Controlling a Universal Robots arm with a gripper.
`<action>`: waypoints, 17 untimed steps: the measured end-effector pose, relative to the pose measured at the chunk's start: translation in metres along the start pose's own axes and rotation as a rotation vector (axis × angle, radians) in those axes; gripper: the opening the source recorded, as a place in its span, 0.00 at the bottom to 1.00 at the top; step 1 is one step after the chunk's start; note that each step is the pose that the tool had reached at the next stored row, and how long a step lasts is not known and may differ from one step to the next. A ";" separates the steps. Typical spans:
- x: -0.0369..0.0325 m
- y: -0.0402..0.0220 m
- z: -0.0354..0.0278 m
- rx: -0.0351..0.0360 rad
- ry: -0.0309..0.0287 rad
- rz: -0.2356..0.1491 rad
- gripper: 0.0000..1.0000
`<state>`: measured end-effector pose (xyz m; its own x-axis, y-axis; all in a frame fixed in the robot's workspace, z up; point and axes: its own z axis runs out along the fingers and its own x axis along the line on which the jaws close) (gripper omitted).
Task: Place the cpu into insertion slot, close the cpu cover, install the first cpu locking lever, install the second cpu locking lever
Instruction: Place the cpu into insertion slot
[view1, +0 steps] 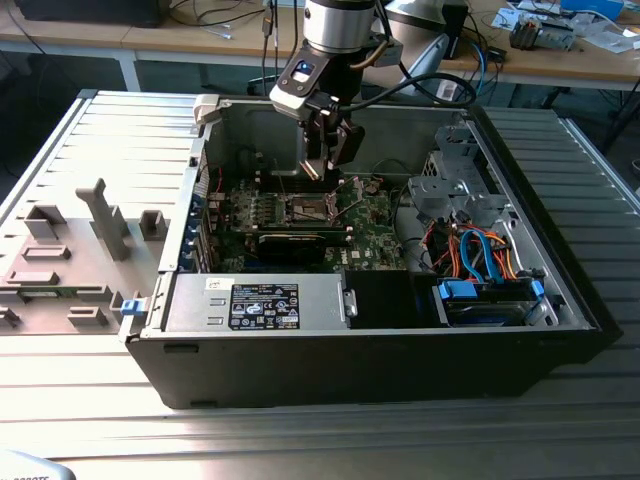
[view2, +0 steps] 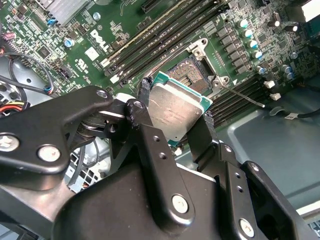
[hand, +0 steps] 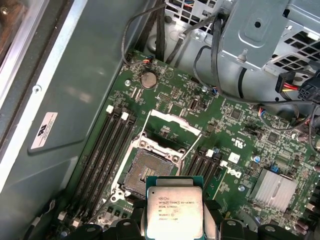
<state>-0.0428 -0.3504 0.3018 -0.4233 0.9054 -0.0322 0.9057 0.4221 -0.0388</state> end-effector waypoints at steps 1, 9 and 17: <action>0.0000 0.0000 0.0000 0.0000 0.0001 0.001 0.55; 0.0000 0.0000 0.0001 0.0003 0.0003 0.009 0.55; 0.0000 0.0000 0.0001 0.0006 0.0007 0.018 0.55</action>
<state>-0.0428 -0.3504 0.3017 -0.4067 0.9130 -0.0322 0.9133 0.4055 -0.0388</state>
